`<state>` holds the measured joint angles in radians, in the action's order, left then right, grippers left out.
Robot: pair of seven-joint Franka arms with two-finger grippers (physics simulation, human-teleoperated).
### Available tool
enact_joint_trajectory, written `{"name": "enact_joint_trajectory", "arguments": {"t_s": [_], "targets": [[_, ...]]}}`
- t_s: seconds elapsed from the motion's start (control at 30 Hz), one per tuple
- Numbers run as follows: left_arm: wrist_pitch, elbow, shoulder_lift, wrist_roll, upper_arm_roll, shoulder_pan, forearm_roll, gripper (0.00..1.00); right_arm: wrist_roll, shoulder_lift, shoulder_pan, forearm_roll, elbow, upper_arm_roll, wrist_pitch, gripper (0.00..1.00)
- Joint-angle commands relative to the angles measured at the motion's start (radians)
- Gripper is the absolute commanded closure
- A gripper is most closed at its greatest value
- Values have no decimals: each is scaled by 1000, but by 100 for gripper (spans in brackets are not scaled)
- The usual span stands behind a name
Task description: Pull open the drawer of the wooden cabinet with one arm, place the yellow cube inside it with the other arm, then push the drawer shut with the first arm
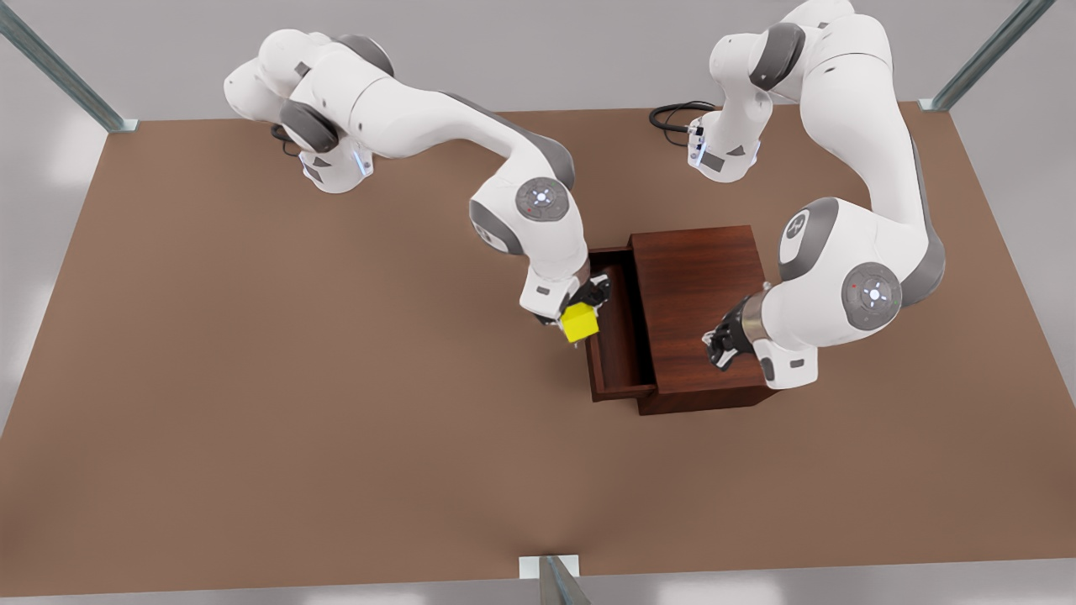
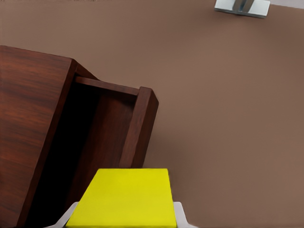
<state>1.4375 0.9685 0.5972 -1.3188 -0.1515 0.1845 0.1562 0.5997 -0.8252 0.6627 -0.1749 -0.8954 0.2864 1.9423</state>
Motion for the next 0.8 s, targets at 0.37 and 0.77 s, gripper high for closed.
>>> {"name": "enact_joint_trajectory", "arguments": {"t_s": [0.37,0.77], "targets": [[3,2,-1,-373,6,-25,2,79,499,-74,101,-2,29,-58,230,29],[78,4,3,-600,-66,61,63,79,-162,388,-521,28,-178,106,-430,0]]}}
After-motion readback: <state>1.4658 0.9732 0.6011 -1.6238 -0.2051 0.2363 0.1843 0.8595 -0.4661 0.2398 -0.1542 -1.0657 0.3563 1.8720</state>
